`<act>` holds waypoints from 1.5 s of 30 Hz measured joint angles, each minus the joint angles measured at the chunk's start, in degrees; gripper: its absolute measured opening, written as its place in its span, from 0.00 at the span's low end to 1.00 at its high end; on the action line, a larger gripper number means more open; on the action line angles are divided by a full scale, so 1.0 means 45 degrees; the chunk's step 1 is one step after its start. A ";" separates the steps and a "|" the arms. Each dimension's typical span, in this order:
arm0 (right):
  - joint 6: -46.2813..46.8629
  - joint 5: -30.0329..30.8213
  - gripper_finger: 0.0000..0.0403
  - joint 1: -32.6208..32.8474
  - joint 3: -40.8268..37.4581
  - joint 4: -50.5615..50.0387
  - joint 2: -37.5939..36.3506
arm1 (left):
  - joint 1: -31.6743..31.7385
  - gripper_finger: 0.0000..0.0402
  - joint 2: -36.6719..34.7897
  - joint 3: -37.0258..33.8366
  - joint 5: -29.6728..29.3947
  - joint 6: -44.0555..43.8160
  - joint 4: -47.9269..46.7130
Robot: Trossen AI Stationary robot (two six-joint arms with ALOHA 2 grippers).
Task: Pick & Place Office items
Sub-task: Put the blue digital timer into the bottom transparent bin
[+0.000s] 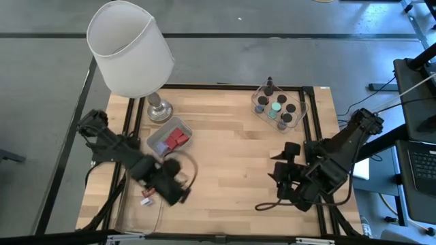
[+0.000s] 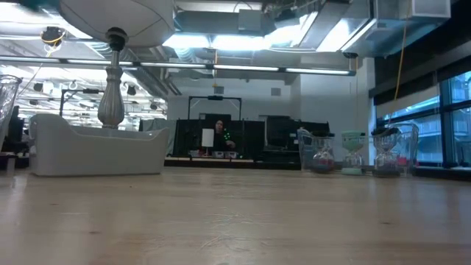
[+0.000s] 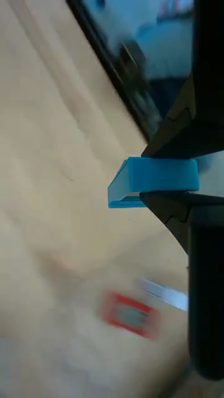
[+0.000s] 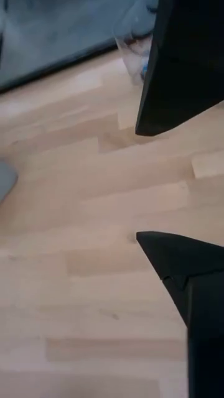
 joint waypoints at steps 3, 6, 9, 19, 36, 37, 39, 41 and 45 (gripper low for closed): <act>-0.0365 0.0512 0.65 0.0006 0.0000 -0.0005 0.0000 | -0.1222 0.17 0.0119 -0.0002 0.0663 -0.2419 -0.1002; -0.0599 0.0843 0.65 0.0014 0.0000 -0.0004 0.0000 | -0.2313 0.17 0.0440 -0.0002 0.0671 -0.4365 -0.1505; -0.0611 0.1054 0.64 0.0000 0.0000 -0.0001 0.0000 | -0.3176 0.17 0.0886 -0.0002 0.1037 -0.6055 -0.1744; -0.0565 0.1045 0.63 0.0009 0.0000 0.0000 0.0000 | -0.4365 0.17 0.2241 -0.0002 0.2153 -0.7952 -0.1613; -0.0277 0.1041 0.63 0.0010 -0.0005 0.0014 0.0000 | -0.4441 0.17 0.4058 -0.0002 0.1900 -0.6273 -0.1599; -0.0277 0.1040 0.63 0.0010 -0.0005 0.0019 0.0000 | -0.4441 0.17 0.4099 -0.0002 0.1897 -0.6260 -0.1599; -0.0277 0.1045 0.63 0.0010 -0.0005 0.0032 0.0000 | -0.4441 0.17 0.4144 -0.0002 0.1831 -0.6085 -0.1599; -0.0272 0.1045 0.63 0.0010 -0.0005 0.0053 0.0000 | -0.4441 0.17 0.4163 -0.0002 0.1782 -0.5949 -0.1599; -0.0272 0.1045 0.63 0.0010 -0.0005 0.0058 0.0000 | -0.4441 0.17 0.4163 -0.0002 0.1177 -0.5944 -0.1599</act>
